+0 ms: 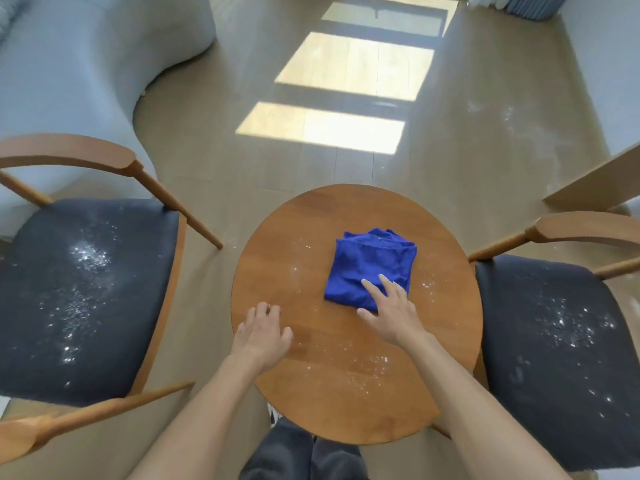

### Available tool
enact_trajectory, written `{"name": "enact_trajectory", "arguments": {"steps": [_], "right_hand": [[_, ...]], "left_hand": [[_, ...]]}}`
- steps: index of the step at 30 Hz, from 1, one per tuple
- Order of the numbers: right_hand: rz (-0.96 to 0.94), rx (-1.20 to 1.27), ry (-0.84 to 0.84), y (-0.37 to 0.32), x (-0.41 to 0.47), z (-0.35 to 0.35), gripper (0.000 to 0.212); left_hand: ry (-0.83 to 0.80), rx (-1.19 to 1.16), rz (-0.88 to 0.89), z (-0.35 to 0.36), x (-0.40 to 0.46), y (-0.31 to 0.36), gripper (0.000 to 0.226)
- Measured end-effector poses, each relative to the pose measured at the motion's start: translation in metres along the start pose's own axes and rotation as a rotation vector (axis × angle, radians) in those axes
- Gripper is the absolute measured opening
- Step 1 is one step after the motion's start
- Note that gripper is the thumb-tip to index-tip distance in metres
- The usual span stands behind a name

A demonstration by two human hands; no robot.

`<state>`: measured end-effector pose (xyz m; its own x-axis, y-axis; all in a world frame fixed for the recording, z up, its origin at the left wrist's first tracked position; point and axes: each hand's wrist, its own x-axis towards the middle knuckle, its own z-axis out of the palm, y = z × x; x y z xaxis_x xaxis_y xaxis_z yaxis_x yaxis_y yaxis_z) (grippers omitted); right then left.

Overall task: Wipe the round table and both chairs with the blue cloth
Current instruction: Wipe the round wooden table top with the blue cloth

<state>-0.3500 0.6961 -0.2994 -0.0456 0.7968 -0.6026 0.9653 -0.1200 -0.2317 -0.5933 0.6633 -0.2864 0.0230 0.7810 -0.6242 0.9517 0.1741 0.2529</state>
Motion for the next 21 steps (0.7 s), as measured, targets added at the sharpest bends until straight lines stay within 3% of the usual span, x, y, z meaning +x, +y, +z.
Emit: {"name": "enact_trajectory", "arguments": {"steps": [4, 9, 12, 14, 17, 19, 21], "right_hand": [[-0.090, -0.221, 0.031, 0.012, 0.054, 0.017, 0.075], [-0.099, -0.279, 0.139, 0.030, 0.098, 0.022, 0.092], [-0.111, -0.295, 0.102, 0.033, 0.111, 0.024, 0.093], [-0.110, -0.229, 0.115, 0.034, 0.113, 0.028, 0.090], [-0.105, -0.084, 0.338, 0.042, 0.108, 0.028, 0.072], [0.032, -0.012, 0.497, 0.052, 0.100, 0.027, 0.056], [0.235, 0.056, 0.493, 0.059, 0.088, 0.028, 0.053]], "left_hand": [[0.058, -0.009, -0.025, 0.025, 0.032, -0.024, 0.045], [0.163, -0.026, -0.043, 0.039, 0.046, -0.038, 0.045], [0.174, -0.058, -0.046, 0.045, 0.054, -0.039, 0.047], [0.189, -0.081, -0.044, 0.048, 0.059, -0.039, 0.046], [0.223, -0.114, -0.027, 0.049, 0.064, -0.033, 0.044], [0.251, -0.151, 0.000, 0.046, 0.073, -0.022, 0.041], [0.268, -0.201, 0.040, 0.042, 0.087, 0.000, 0.039]]}}
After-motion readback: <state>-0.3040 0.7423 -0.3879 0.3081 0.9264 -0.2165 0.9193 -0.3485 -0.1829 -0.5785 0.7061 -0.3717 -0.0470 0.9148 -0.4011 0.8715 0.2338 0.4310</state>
